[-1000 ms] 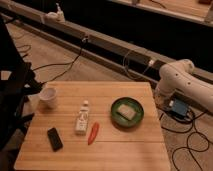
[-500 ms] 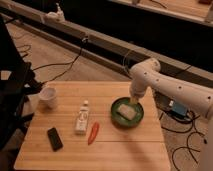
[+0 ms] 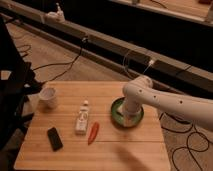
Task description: Move the arm in a circular motion
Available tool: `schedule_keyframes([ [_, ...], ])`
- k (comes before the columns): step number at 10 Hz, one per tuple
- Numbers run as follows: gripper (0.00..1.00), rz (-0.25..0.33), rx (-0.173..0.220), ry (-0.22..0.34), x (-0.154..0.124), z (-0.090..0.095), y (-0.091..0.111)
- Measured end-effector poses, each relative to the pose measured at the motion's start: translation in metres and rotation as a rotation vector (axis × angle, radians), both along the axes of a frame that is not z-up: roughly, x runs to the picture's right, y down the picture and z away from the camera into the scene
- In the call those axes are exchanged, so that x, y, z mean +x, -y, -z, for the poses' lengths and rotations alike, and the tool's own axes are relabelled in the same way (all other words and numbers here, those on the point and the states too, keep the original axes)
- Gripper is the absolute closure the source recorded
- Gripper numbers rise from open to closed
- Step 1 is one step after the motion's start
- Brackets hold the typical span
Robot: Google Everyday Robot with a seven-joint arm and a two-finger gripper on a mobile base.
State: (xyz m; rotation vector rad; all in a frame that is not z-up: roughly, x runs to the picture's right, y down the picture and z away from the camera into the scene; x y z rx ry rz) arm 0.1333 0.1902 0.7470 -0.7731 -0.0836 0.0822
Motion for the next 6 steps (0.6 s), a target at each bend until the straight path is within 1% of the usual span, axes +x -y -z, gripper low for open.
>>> schedule_keyframes([
  [1,1.00,-0.028,0.015,-0.024,0.016,0.005,0.003],
  [3,1.00,-0.146,0.084,-0.171,0.087,0.015,0.026],
  [4,1.00,-0.203,0.121,-0.256,0.126,0.014,0.043],
  [5,1.00,-0.235,0.141,-0.301,0.145,0.010,0.055],
  [6,1.00,-0.256,0.153,-0.340,0.159,0.002,0.068],
])
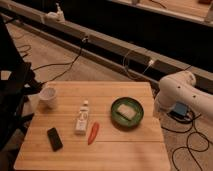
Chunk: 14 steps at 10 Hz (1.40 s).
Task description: Move the arm in a circular motion
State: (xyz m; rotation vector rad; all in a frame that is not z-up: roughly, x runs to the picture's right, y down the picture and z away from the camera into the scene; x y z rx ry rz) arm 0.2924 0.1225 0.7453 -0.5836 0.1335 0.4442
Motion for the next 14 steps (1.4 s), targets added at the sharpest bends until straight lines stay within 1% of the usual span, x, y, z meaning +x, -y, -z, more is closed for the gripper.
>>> schedule_keyframes([
  [1,1.00,-0.008,0.009,-0.023,0.003,-0.013,0.014],
  [2,1.00,-0.005,0.015,-0.032,-0.002,-0.026,0.028],
  [3,1.00,0.010,0.018,-0.035,-0.012,-0.040,0.038],
  [4,1.00,0.031,0.017,-0.026,-0.027,-0.052,0.045],
  [5,1.00,0.060,0.011,-0.001,-0.050,-0.064,0.048],
  [6,1.00,0.080,-0.001,0.037,-0.077,-0.071,0.045],
  [7,1.00,0.114,-0.020,0.089,-0.105,-0.073,0.037],
  [8,1.00,0.145,-0.043,0.148,-0.132,-0.070,0.023],
  [9,1.00,0.177,-0.067,0.204,-0.153,-0.063,0.007],
  [10,1.00,0.205,-0.095,0.253,-0.166,-0.054,-0.012],
  [11,1.00,0.227,-0.130,0.304,-0.173,-0.038,-0.035],
  [12,1.00,0.231,-0.154,0.328,-0.171,-0.027,-0.051],
  [13,1.00,0.221,-0.177,0.344,-0.163,-0.016,-0.064],
  [14,1.00,0.197,-0.189,0.339,-0.148,-0.008,-0.072],
])
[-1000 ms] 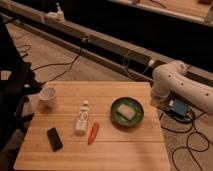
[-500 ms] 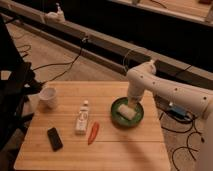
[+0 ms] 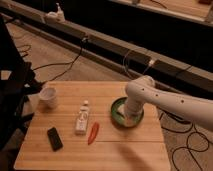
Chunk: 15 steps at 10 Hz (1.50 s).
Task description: Move the arm in a circular motion
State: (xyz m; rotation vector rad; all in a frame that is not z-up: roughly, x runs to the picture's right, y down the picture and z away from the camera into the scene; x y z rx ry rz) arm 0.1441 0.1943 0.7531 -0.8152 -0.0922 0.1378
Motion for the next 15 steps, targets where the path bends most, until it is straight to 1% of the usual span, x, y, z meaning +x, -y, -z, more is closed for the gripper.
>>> schedule_keyframes([
  [1,1.00,-0.035,-0.003,-0.042,0.027,0.004,-0.002],
  [2,1.00,-0.071,0.009,-0.104,0.061,0.004,0.003],
  [3,1.00,-0.118,0.033,-0.192,0.104,0.003,0.014],
  [4,1.00,-0.161,0.071,-0.287,0.147,0.001,0.034],
  [5,1.00,-0.181,0.100,-0.334,0.166,-0.004,0.052],
  [6,1.00,-0.196,0.132,-0.374,0.179,-0.011,0.075],
  [7,1.00,-0.202,0.159,-0.394,0.180,-0.022,0.098],
  [8,1.00,-0.196,0.175,-0.394,0.170,-0.034,0.115],
  [9,1.00,-0.181,0.183,-0.377,0.150,-0.046,0.128],
  [10,1.00,-0.156,0.189,-0.346,0.123,-0.058,0.139],
  [11,1.00,-0.130,0.187,-0.303,0.090,-0.067,0.144],
  [12,1.00,-0.102,0.181,-0.246,0.057,-0.072,0.145],
  [13,1.00,-0.081,0.168,-0.173,0.020,-0.071,0.141],
  [14,1.00,-0.063,0.156,-0.079,-0.023,-0.066,0.133],
  [15,1.00,-0.051,0.141,-0.024,-0.043,-0.059,0.124],
])
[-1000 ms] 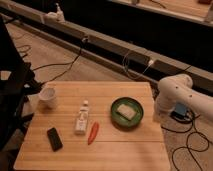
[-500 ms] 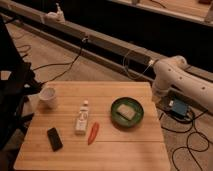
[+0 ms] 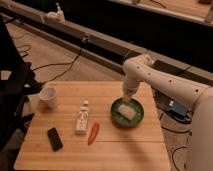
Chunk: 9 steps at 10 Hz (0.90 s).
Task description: Move the arm in a circular motion
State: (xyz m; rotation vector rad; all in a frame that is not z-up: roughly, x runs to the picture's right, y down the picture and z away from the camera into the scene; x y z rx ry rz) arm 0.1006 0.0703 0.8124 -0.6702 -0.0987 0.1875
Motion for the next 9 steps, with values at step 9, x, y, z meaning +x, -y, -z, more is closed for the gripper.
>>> schedule_keyframes([
  [9,1.00,-0.200,-0.150,0.033,0.090,0.065,-0.097],
])
